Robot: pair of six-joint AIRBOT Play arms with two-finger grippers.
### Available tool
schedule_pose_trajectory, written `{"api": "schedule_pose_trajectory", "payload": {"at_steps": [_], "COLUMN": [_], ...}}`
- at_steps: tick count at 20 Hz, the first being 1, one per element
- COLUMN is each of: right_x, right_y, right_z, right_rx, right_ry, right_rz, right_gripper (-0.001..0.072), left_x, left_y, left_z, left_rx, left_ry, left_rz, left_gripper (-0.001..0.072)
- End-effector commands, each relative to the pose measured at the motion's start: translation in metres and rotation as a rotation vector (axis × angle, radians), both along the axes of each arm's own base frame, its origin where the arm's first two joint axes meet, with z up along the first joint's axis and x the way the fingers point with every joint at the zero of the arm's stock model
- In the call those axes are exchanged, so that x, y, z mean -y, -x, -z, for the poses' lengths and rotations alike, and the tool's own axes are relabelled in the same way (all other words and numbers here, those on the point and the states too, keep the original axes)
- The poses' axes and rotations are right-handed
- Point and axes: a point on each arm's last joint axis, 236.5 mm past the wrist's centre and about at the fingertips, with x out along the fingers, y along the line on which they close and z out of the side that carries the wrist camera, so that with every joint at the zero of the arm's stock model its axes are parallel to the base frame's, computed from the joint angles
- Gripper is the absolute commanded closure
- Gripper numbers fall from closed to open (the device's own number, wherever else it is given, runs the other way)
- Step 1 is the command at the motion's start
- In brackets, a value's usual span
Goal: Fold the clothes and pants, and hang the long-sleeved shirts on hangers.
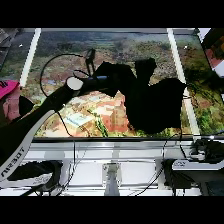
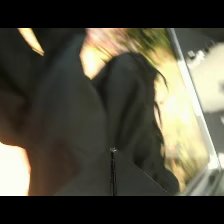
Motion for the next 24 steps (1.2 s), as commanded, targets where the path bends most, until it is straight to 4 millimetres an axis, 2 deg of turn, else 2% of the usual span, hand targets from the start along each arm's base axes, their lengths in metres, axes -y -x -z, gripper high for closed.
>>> {"api": "schedule_pose_trajectory", "payload": {"at_steps": [1, 3, 4, 7, 9, 10, 12, 13, 14, 15, 16, 17, 19, 22, 24], "right_x": [-0.053, -0.082, -0.091, -0.076, -0.07, -0.067, -0.066, -0.065, -0.063, -0.062, -0.061, -0.06, -0.06, -0.058, -0.058], "right_y": [0.051, 0.054, 0.056, 0.06, 0.054, 0.052, 0.049, 0.048, 0.046, 0.045, 0.043, 0.042, 0.042, 0.057, 0.069], "right_z": [0.043, 0.052, 0.054, 0.072, 0.075, 0.076, 0.076, 0.076, 0.077, 0.077, 0.077, 0.078, 0.078, 0.085, 0.088], "right_rx": [-0.141, -0.106, -0.096, -0.133, -0.132, -0.128, -0.125, -0.121, -0.115, -0.11, -0.104, -0.1, -0.102, -0.163, -0.222], "right_ry": [-0.17, -0.339, -0.382, -0.313, -0.295, -0.289, -0.286, -0.281, -0.274, -0.271, -0.266, -0.26, -0.258, -0.237, -0.243], "right_rz": [-0.215, -0.219, -0.227, -0.187, -0.139, -0.122, -0.108, -0.104, -0.098, -0.093, -0.089, -0.086, -0.086, -0.11, -0.104], "right_gripper": [0.0697, 0.0697, 0.0695, 0.0685, 0.0668, 0.0645, 0.0454, 0.0423, 0.0423, 0.04, 0.0304, 0.0237, 0.0228, 0.0106, 0.0104], "left_x": [-0.026, -0.02, -0.013, 0.016, 0.041, 0.055, 0.073, 0.074, 0.075, 0.077, 0.08, 0.082, 0.085, 0.089, 0.093], "left_y": [-0.019, -0.016, -0.014, -0.018, -0.015, -0.01, 0.002, 0.001, -0.001, -0.004, -0.005, -0.005, -0.006, -0.01, -0.014], "left_z": [0.002, 0.007, 0.009, 0.014, 0.024, 0.034, 0.066, 0.081, 0.09, 0.095, 0.098, 0.102, 0.111, 0.127, 0.135], "left_rx": [0.001, 0.008, 0.002, 0.002, 0.002, 0.009, -0.006, -0.02, -0.023, -0.013, -0.018, -0.024, -0.039, -0.062, -0.066], "left_ry": [-0.012, -0.044, -0.045, -0.043, -0.058, -0.097, -0.23, -0.292, -0.335, -0.358, -0.354, -0.358, -0.358, -0.359, -0.361], "left_rz": [-0.049, -0.01, 0.009, 0.057, 0.113, 0.166, 0.253, 0.254, 0.246, 0.25, 0.251, 0.258, 0.26, 0.262, 0.262], "left_gripper": [0.0704, 0.0705, 0.0705, 0.0705, 0.0705, 0.0705, 0.0705, 0.0704, 0.0684, 0.0537, 0.0354, 0.0283, 0.0283, 0.0284, 0.0284]}}
